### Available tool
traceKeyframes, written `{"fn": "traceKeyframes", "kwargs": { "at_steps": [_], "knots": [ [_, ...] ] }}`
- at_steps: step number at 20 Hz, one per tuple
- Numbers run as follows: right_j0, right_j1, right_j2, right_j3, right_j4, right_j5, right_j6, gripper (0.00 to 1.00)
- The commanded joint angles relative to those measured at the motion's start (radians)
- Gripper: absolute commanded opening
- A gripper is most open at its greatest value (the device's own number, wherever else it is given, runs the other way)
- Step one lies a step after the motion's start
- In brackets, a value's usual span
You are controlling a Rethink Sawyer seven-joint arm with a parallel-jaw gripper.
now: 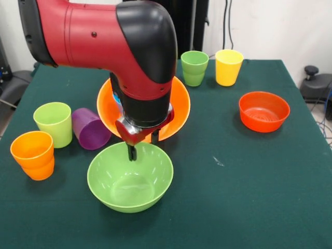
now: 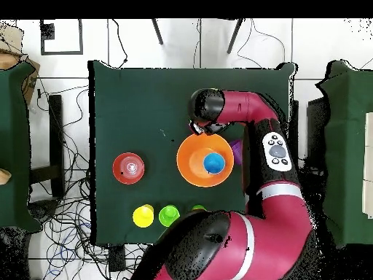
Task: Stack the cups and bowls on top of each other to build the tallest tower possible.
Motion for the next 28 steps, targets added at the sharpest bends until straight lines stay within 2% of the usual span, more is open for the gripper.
{"fn": "traceKeyframes", "kwargs": {
  "at_steps": [1,10,14,18,23,28],
  "knots": [
    [0.02,0.056,-0.031,0.009,-0.037,-0.076,0.147,1.0],
    [0.006,0.051,-0.026,0.027,-0.008,-0.073,0.122,1.0],
    [-0.016,0.05,0.001,0.028,0.055,0.009,0.107,1.0],
    [0.017,0.063,-0.023,-0.034,0.071,0.064,0.139,1.0],
    [0.043,0.053,-0.054,-0.035,0.058,0.037,0.154,1.0],
    [0.041,0.045,-0.055,-0.023,0.064,0.029,0.136,1.0]
  ]
}}
